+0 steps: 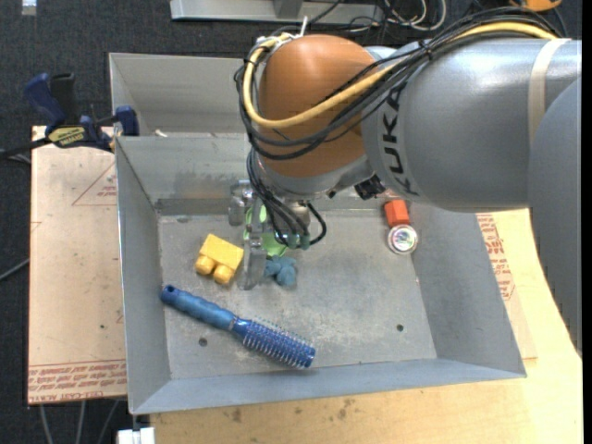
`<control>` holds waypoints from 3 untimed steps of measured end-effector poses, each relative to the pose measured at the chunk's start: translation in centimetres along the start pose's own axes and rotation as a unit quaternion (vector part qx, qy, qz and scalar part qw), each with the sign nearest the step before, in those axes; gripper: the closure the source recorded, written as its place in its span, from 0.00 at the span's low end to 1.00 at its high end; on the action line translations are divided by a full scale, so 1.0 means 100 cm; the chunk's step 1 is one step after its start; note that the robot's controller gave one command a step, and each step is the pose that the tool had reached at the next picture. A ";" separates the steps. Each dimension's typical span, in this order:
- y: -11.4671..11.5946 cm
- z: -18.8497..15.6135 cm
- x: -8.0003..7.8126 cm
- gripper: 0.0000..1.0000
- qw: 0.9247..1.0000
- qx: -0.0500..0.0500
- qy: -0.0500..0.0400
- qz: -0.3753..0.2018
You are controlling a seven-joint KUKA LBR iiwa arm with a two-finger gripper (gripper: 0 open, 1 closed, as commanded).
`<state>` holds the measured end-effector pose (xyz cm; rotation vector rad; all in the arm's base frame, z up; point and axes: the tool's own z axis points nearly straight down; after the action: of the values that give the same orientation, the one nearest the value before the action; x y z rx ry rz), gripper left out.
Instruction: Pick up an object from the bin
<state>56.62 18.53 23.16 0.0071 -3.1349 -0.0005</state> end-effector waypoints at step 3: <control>-0.007 0.084 0.058 0.00 0.990 0.000 -0.003 0.143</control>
Offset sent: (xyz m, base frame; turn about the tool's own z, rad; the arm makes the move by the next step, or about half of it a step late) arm -0.0609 0.0114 -0.0798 0.0083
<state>50.76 17.82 14.80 -0.4404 -3.1089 -0.0004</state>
